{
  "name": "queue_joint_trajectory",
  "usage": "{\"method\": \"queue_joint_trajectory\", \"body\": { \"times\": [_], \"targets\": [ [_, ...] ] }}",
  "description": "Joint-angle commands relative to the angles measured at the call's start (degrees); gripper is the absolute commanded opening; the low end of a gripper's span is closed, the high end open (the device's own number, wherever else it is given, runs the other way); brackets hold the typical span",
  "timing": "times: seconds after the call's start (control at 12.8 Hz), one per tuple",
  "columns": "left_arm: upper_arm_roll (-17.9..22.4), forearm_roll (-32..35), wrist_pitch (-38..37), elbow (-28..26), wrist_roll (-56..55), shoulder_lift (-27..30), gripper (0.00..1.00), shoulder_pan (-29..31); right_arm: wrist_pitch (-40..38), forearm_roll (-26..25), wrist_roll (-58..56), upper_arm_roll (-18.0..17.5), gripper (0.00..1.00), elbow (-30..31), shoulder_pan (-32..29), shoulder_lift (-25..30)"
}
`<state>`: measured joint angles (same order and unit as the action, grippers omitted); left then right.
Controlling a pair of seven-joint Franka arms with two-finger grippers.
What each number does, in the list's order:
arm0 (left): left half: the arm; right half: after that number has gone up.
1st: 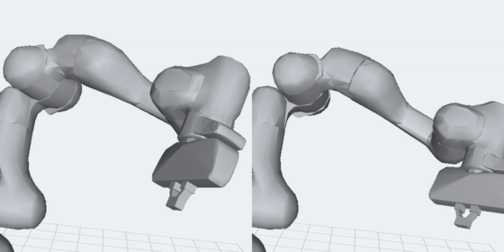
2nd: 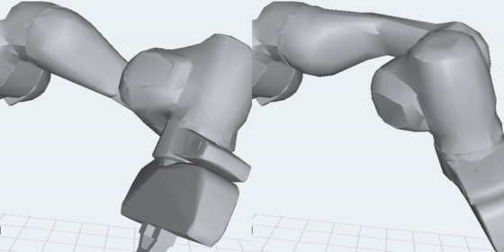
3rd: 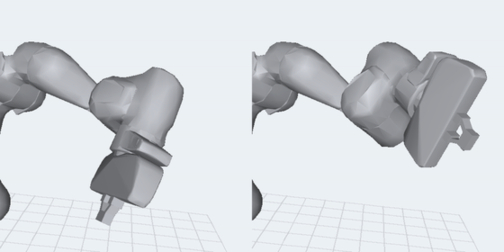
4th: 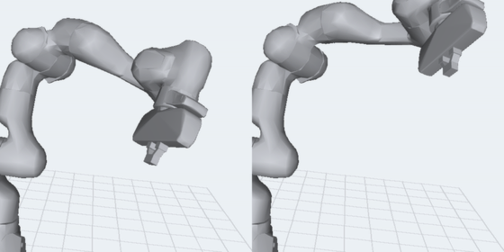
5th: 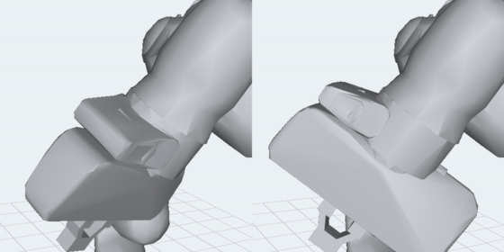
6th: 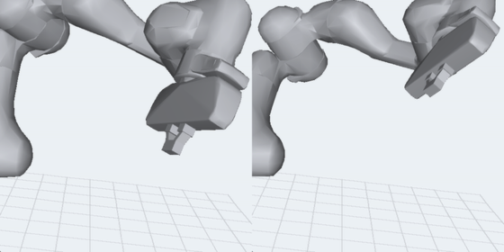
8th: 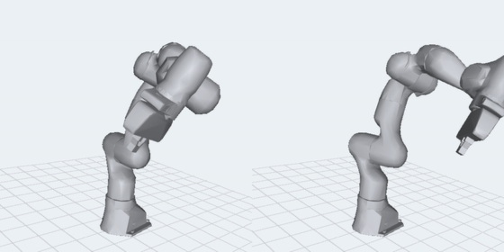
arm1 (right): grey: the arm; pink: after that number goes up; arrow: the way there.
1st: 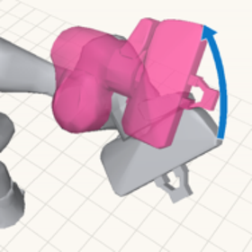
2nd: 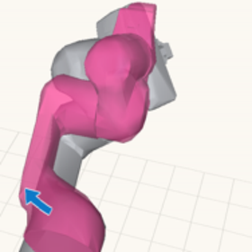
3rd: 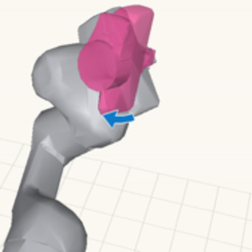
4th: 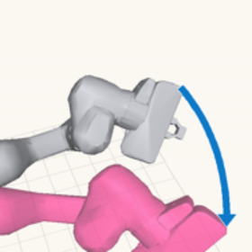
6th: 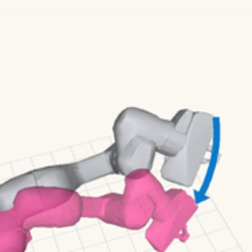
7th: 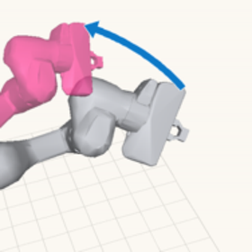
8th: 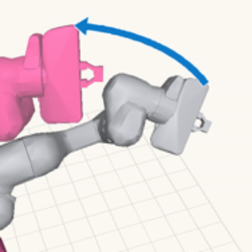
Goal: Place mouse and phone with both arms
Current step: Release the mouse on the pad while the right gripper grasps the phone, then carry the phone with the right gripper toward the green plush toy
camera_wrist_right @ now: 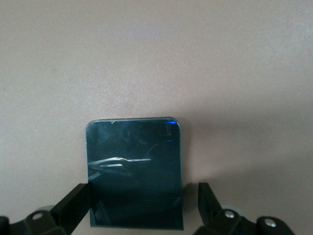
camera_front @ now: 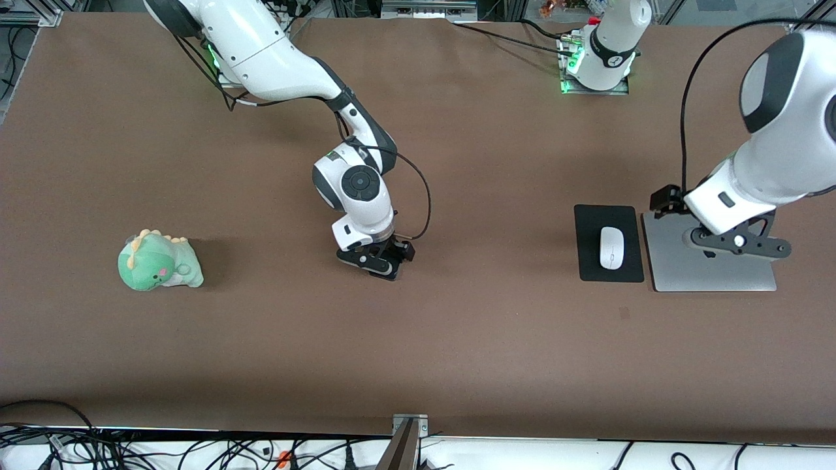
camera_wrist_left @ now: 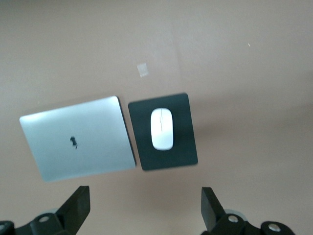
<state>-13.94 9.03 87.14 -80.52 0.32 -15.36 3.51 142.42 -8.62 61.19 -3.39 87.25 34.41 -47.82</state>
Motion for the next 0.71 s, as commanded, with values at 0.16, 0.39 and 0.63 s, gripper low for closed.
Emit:
{"method": "queue_joint_trajectory", "body": {
  "times": [0.16,0.39,0.63],
  "targets": [
    [10.7,-7.3,-1.4,-0.7,0.6,7.3,1.0,-6.9,0.3,-1.5,1.3,1.0,0.99,-2.0,0.7,-1.6],
    [13.9,-8.2,4.6,-10.4,0.8,16.3,1.0,-7.3,0.4,-1.5,1.4,1.1,0.99,-3.0,0.7,-2.7],
    [13.3,-8.2,2.5,-9.9,0.8,15.5,1.0,-7.0,0.4,-1.7,1.3,1.1,0.96,-3.5,0.7,-3.3]
  ]
}}
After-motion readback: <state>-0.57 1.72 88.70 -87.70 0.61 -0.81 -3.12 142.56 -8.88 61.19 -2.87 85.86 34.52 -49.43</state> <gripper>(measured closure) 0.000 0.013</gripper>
